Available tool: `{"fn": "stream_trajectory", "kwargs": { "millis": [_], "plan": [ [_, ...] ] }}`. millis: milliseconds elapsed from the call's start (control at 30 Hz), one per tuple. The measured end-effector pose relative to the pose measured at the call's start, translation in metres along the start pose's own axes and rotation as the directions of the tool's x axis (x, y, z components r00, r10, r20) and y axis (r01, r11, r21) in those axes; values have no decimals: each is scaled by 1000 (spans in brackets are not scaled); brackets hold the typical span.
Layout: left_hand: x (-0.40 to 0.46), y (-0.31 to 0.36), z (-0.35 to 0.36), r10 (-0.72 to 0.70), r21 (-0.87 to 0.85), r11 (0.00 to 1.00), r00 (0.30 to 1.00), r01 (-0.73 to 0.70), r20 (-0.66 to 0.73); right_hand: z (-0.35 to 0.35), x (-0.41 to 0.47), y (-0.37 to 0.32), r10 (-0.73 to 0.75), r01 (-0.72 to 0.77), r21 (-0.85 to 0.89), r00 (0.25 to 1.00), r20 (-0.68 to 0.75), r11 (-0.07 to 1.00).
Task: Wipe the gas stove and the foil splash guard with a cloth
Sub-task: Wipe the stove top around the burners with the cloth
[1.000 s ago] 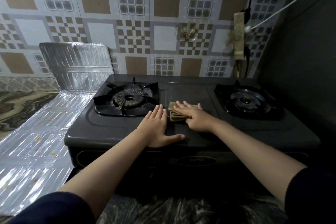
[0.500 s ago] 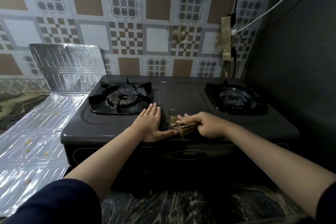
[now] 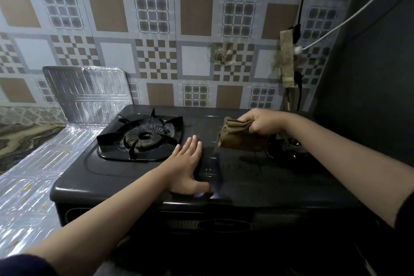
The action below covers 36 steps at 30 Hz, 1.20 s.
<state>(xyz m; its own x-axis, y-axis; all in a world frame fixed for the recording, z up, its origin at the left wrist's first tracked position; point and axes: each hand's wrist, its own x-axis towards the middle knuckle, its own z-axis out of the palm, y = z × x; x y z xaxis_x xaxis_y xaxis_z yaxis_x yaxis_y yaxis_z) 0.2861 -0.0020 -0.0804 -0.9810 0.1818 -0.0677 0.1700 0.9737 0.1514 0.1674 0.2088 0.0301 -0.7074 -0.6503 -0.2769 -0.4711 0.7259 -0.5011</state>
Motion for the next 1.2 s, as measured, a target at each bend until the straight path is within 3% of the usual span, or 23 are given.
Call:
{"fn": "stream_trajectory", "kwargs": {
  "millis": [200,333,467,567,800,1200],
  "plan": [
    [32,10,1,-50,-21,999,998,49,-45,-13,72,14,-17,17,-4,935,-355,1000],
    [45,10,11,-131,32,991,990,133,-52,-2,118,23,-16,-5,-42,876,-481,999],
    [48,8,13,-143,33,989,987,145,-74,21,146,33,19,-78,-255,974,-225,964],
    [50,6,10,-149,32,988,986,152,-81,25,148,33,-3,-59,-357,985,-171,932],
    [50,9,14,-158,17,987,984,160,-78,36,128,34,1,-53,-326,987,-158,944],
    [56,4,13,-138,-50,990,980,132,-146,81,44,26,45,-63,-94,982,-186,994]
  ]
}}
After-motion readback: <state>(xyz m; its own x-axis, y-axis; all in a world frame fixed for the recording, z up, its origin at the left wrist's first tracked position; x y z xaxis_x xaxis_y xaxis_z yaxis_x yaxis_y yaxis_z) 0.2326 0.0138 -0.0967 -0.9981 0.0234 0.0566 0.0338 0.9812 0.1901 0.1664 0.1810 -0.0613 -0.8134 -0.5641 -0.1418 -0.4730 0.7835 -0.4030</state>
